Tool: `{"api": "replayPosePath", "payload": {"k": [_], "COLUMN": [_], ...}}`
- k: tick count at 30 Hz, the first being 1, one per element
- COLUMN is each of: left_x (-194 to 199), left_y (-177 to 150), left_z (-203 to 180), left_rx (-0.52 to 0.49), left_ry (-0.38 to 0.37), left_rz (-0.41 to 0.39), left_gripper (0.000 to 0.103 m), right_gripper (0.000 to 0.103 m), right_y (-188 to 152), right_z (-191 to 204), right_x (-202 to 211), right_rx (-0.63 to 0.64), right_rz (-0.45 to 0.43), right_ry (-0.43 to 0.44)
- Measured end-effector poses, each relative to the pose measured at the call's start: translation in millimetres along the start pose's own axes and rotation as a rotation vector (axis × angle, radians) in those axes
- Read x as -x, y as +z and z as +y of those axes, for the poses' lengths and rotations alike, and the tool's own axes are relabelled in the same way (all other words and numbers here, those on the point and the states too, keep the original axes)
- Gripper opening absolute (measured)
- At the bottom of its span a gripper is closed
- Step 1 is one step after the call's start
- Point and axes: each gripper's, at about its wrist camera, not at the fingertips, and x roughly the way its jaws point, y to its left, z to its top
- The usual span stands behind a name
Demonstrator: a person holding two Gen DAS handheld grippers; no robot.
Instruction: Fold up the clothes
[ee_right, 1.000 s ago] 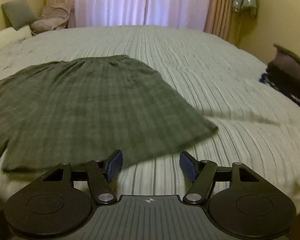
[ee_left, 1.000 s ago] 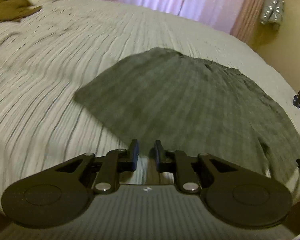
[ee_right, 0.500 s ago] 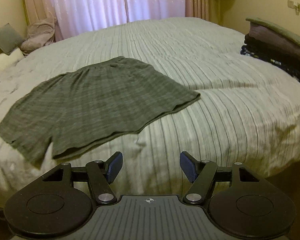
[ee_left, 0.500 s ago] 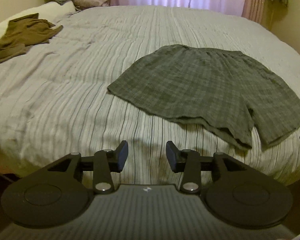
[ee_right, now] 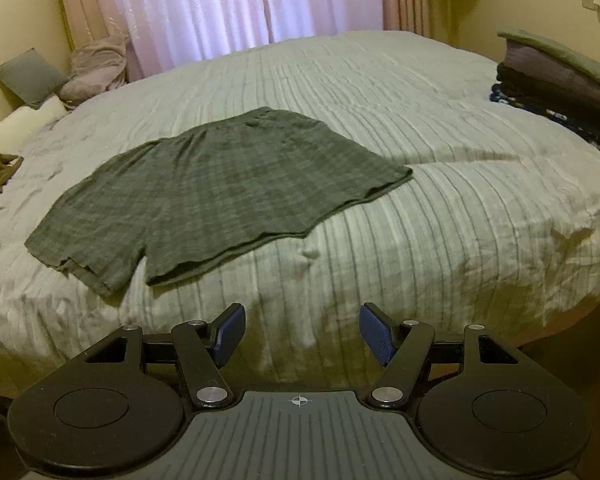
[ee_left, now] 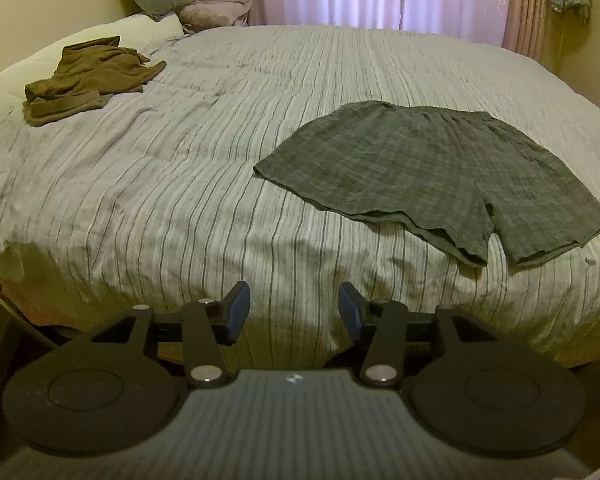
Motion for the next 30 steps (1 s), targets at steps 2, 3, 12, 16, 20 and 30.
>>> {"api": "replayPosePath", "payload": {"k": [2, 3, 12, 16, 20, 30], "left_x": [1, 1, -12, -23, -33, -60], "left_y": [3, 5, 14, 17, 20, 38], "left_z": [-1, -3, -17, -21, -26, -34], "left_rx": [-0.009, -0.015, -0.064, -0.075, -0.086, -0.112], "left_ry": [-0.003, -0.007, -0.046, -0.053, -0.061, -0.105], "left_rz": [-0.008, -0.012, 0.0, 0.016, 0.033, 0.046], "left_gripper": [0.045, 0.045, 0.047, 0.047, 0.047, 0.047], "right_gripper": [0.067, 0.067, 0.067, 0.067, 0.067, 0.067], "right_y": [0, -1, -9, -10, -7, 13], "right_z": [3, 4, -9, -11, -14, -14], "right_x": [2, 3, -1, -6, -13, -27], "right_rx": [-0.006, -0.009, -0.069, -0.077, -0.083, -0.111], "right_rz": [-0.012, -0.014, 0.015, 0.029, 0.039, 0.014], "right_ry": [0.009, 0.011, -0.053, -0.066, -0.074, -0.06]}}
